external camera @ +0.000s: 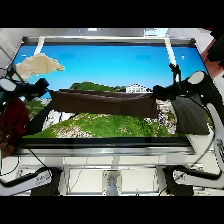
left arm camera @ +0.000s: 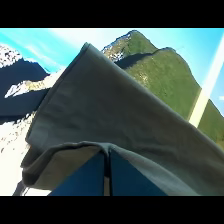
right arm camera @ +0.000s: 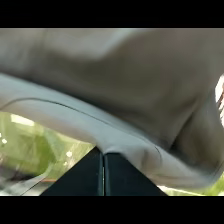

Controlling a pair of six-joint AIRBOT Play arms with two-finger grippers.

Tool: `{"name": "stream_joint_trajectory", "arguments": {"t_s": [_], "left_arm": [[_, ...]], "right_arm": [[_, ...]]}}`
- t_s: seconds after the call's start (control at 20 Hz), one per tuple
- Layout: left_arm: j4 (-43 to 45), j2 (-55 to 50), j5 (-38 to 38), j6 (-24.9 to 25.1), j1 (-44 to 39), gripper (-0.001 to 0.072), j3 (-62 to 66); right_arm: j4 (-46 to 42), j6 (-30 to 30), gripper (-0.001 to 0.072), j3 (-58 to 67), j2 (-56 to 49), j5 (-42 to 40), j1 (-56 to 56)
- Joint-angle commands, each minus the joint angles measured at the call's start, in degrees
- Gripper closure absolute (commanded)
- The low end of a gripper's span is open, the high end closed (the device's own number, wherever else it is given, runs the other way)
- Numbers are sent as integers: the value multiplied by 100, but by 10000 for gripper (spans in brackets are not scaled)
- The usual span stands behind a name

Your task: Fold the shirts.

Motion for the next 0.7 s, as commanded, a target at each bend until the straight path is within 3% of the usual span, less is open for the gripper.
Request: {"name": "stream_joint_trajectory", "arguments": {"t_s": [0.0,0.3,0.5,0.55,0.6,0.65], "left_arm": [[105,-951,382,-146,-271,698,520],[127,-1882,1257,-367,-439,698,931],[48,-1952,1338,-313,-439,694,931],[-28,-1952,1303,-289,-439,622,949],[-72,-1952,1231,-175,-439,403,1010],[-140,-1950,1126,-74,-437,312,1113]], "right_arm": [[-101,2,688,691,-992,-455,4],[-57,2,687,1047,-2149,-1163,4],[-66,-2,685,1047,-2441,-1285,4],[-44,-4,682,1060,-2417,-1298,2],[-66,-13,654,1139,-2387,-1244,-4],[-59,-90,594,1252,-2339,-1134,-33]]}}
